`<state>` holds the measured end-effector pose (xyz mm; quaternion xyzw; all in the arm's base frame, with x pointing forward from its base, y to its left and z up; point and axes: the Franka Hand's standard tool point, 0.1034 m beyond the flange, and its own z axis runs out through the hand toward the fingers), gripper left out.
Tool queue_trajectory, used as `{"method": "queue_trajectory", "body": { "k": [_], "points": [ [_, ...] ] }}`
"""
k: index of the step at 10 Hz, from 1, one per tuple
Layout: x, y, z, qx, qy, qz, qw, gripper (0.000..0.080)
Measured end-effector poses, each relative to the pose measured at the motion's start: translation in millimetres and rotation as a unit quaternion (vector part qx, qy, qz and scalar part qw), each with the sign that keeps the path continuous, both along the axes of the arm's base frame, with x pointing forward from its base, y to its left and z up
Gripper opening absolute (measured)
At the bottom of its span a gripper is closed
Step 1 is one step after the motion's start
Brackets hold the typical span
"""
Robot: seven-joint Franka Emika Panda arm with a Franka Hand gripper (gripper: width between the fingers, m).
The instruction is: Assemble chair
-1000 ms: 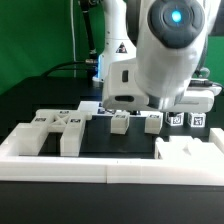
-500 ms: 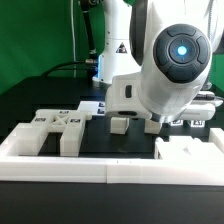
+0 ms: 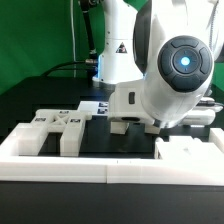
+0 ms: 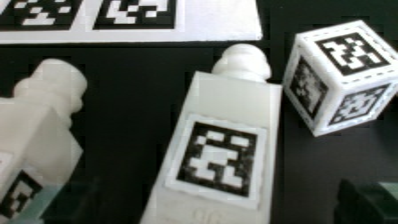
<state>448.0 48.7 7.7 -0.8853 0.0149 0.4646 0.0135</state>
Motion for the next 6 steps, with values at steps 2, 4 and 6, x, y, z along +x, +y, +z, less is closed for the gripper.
{"method": "queue_trajectory", "body": {
  "k": [2, 4, 6],
  "points": [
    [-0.2, -1.0, -0.5, 0.000, 0.000, 0.000, 1.000, 0.0621],
    [-0.1, -2.6, -0.5, 0.000, 0.000, -0.001, 1.000, 0.0285],
    [0.0, -3.7, -0.5, 0.000, 0.000, -0.002, 1.000, 0.0288]
  ]
}}
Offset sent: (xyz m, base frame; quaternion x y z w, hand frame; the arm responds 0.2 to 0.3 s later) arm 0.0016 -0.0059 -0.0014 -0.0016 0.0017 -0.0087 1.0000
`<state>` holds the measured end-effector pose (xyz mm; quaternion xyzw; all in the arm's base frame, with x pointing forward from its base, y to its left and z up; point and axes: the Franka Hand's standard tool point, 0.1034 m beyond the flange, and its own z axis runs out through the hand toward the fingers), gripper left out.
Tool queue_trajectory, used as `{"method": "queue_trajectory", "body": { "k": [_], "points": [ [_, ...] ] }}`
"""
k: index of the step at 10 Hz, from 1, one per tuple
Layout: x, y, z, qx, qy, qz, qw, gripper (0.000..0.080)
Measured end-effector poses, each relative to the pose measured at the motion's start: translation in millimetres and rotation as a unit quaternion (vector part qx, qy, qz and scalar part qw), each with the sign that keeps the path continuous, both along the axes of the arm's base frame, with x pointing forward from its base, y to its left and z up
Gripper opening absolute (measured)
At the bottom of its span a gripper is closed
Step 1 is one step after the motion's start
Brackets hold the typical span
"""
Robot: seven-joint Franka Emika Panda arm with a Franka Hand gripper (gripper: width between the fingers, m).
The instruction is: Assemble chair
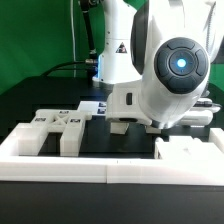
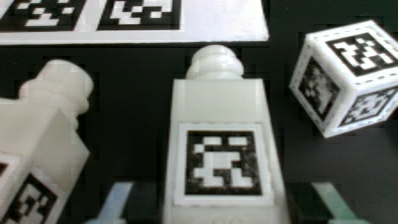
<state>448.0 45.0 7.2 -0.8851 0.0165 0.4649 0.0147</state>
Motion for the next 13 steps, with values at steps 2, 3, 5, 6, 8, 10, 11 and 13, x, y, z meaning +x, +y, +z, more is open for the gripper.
{"method": "queue_trajectory", "body": {
  "k": [2, 3, 5, 6, 8, 10, 11, 13],
  "points": [
    [3.2, 0.2, 1.8, 0.000, -0.002, 0.000, 1.000, 0.0288],
    [6.4, 0.8, 5.5, 0.001, -0.002, 0.001, 1.000, 0.0288],
    [18.9, 3.5, 23.6, 0.004, 0.003, 0.003, 1.000, 0.0288],
    [29.5, 4.4, 36.6, 0.006, 0.002, 0.004, 1.000, 0.0288],
    [47.6, 2.7, 58.1, 0.008, -0.009, 0.003, 1.000, 0.0289],
    [51.1, 3.1, 54.2, 0.008, -0.023, 0.003, 1.000, 0.0289],
    [57.2, 3.5, 52.6, 0.007, -0.044, 0.002, 0.999, 0.0289],
    [67.8, 3.1, 61.8, 0.007, -0.108, -0.001, 0.994, 0.0289]
  ]
}}
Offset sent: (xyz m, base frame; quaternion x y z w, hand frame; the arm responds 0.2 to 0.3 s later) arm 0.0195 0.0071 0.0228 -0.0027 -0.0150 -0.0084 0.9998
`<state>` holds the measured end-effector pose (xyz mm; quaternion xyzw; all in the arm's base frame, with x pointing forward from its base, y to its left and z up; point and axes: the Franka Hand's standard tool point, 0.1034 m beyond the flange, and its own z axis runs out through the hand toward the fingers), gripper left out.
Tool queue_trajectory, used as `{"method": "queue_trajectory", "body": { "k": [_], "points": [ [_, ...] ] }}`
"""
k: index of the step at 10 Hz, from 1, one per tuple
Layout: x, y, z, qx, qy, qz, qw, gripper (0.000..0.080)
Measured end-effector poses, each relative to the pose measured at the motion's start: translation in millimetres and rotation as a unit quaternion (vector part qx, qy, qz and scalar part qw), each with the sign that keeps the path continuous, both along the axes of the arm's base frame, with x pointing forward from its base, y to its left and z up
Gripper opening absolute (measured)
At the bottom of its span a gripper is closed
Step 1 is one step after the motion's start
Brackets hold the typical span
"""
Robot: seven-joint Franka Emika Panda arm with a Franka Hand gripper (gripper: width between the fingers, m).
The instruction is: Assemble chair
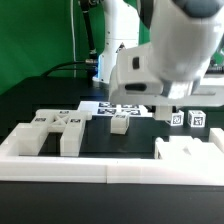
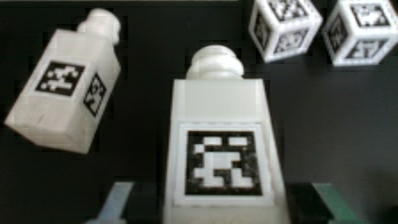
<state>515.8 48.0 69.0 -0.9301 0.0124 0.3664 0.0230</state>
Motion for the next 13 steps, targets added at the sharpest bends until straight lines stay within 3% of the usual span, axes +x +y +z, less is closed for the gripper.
{"method": "queue_trajectory", "body": {
  "k": [3, 4, 9, 13],
  "points": [
    [30.5, 1.7, 29.3, -0.003, -0.093, -0.009, 0.996, 0.0289],
    [40.9, 4.4, 31.6, -0.003, -0.137, -0.008, 0.990, 0.0289],
    [51.4, 5.1, 29.5, -0.007, -0.316, -0.015, 0.949, 0.0290],
    [86.4, 18.7, 54.8, -0.005, -0.426, -0.020, 0.904, 0.0290]
  ]
}}
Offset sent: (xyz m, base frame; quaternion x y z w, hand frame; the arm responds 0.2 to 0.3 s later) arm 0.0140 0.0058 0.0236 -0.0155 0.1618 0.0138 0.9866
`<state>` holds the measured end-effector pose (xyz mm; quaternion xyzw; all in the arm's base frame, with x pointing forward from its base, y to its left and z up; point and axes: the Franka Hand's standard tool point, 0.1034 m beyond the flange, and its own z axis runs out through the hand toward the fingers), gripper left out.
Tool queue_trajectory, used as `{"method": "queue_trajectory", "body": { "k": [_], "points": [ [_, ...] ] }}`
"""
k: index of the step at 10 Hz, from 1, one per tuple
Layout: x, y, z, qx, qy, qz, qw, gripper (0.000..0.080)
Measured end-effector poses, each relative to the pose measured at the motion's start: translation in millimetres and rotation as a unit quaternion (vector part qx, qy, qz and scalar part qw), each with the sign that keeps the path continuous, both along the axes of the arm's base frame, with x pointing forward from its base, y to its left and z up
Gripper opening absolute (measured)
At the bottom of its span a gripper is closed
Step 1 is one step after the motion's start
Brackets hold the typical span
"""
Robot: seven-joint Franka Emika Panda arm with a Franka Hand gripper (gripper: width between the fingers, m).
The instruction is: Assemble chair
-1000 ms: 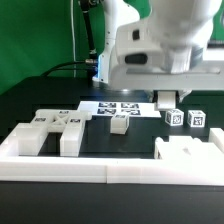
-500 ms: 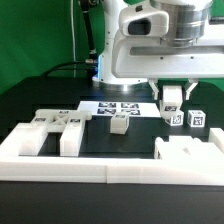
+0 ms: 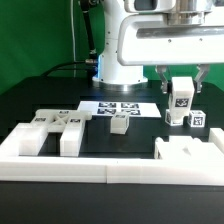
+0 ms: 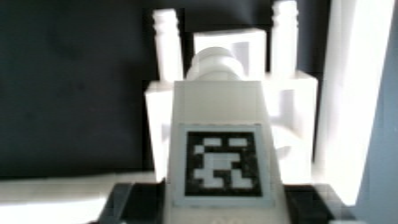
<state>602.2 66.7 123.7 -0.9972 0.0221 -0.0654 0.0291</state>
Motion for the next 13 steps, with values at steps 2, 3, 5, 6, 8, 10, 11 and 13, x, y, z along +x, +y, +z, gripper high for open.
{"method": "queue_trajectory", "body": {
  "k": [2, 3, 5, 6, 8, 10, 11, 13],
  "points": [
    [-1.2, -0.9, -5.7, -0.002, -0.071, -0.001, 0.997, 0.0290],
    [-2.4, -0.6, -7.1, -0.002, -0.076, -0.001, 0.997, 0.0290],
    [0.6, 1.3, -6.7, -0.002, -0.076, 0.003, 0.997, 0.0290],
    [11.6, 4.4, -4.3, -0.001, -0.082, 0.007, 0.997, 0.0290],
    [26.0, 13.0, -3.0, -0.001, -0.104, 0.020, 0.994, 0.0290],
    [23.0, 11.5, -5.9, -0.002, -0.106, 0.019, 0.994, 0.0290],
    [24.5, 11.6, -5.2, -0.002, -0.114, 0.019, 0.993, 0.0290],
    [27.0, 21.8, -10.1, -0.002, -0.147, 0.025, 0.989, 0.0290]
  ]
}}
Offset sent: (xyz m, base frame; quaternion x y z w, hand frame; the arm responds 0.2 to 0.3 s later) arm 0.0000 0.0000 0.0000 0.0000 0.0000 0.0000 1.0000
